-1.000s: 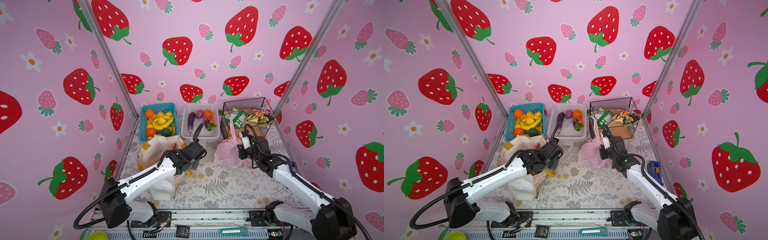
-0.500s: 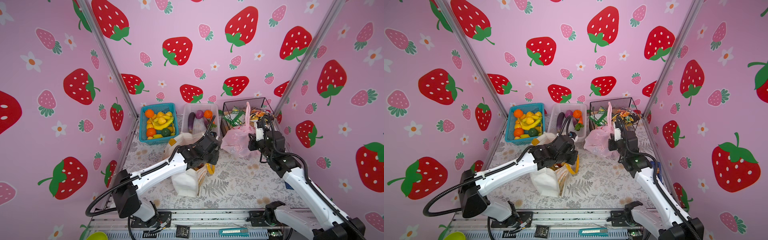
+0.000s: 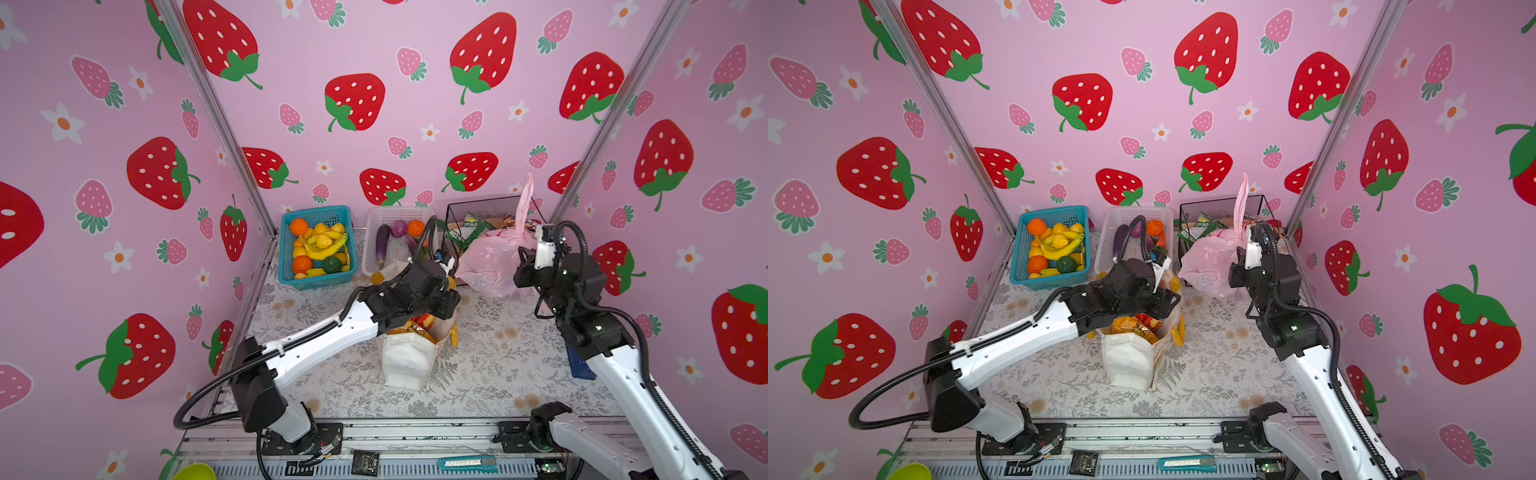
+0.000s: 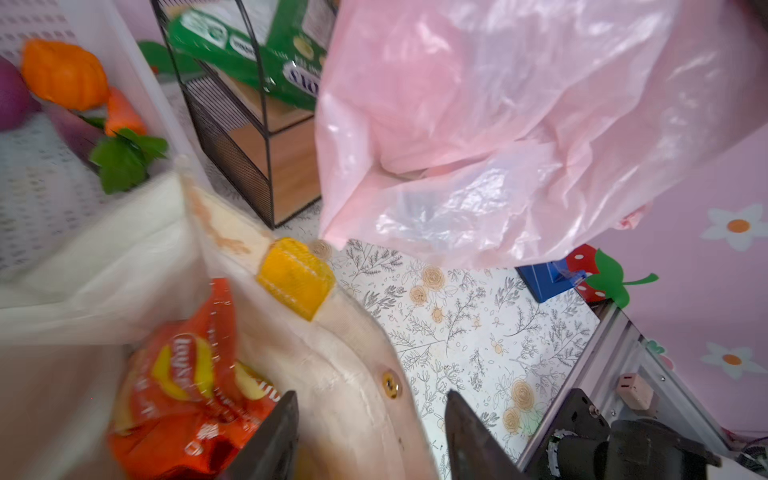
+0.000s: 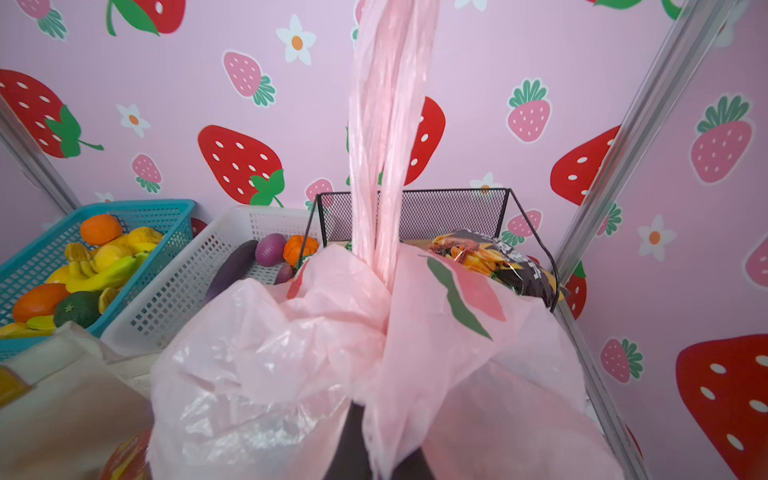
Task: Place the mixed food into the grocery bags and tie them
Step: 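Lift the pink bag over the tote with right gripper while left holds it open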
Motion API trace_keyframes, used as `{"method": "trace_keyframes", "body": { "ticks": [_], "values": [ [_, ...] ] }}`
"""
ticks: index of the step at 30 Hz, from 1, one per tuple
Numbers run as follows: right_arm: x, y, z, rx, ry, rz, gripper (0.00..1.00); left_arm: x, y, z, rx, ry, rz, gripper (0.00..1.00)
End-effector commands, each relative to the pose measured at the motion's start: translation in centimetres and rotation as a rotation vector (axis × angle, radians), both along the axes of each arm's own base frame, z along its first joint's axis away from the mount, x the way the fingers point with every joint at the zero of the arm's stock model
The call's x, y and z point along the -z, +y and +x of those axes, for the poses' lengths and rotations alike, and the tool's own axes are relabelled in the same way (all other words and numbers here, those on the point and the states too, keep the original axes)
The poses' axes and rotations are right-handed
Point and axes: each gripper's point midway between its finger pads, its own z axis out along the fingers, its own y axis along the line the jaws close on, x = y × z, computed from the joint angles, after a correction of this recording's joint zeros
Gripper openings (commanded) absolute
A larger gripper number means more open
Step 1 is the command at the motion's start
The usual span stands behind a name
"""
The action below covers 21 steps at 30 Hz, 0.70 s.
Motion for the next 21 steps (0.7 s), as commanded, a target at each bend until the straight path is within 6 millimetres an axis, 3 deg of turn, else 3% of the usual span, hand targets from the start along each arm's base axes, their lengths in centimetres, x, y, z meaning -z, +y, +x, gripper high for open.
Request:
{"method": "trace_keyframes", "body": {
  "ticks": [1,2,5,8,12,15,21],
  "values": [
    [-5.3,3.4,-3.0,-0.200,-0.121,0.013,0.00,-0.2,7.3,0.9,-0.171,-0.050,0.060,0.65],
    [-6.1,5.0,-4.0,-0.278,-0.133,0.011,0.00,0.9,9.8,1.2,-0.223,-0.014,0.063,0.66],
    [-6.1,10.8,-5.7,-0.542,-0.090,0.000,0.00,4.0,15.8,1.6,-0.363,0.096,0.038,0.67],
    [-6.3,15.3,-8.3,-0.777,-0.062,0.013,0.00,5.7,19.0,1.4,-0.433,0.173,-0.010,0.68],
    [-5.7,19.4,-11.0,-1.029,-0.016,0.086,0.00,6.7,19.1,1.6,-0.419,0.238,-0.108,0.67],
    [-3.3,22.1,-11.4,-1.154,0.094,0.126,0.00,7.8,19.1,1.7,-0.412,0.277,-0.125,0.61],
    [2.2,24.6,-10.6,-1.231,0.293,0.193,0.00,8.8,18.7,2.2,-0.383,0.332,-0.257,0.24]
  ]
}}
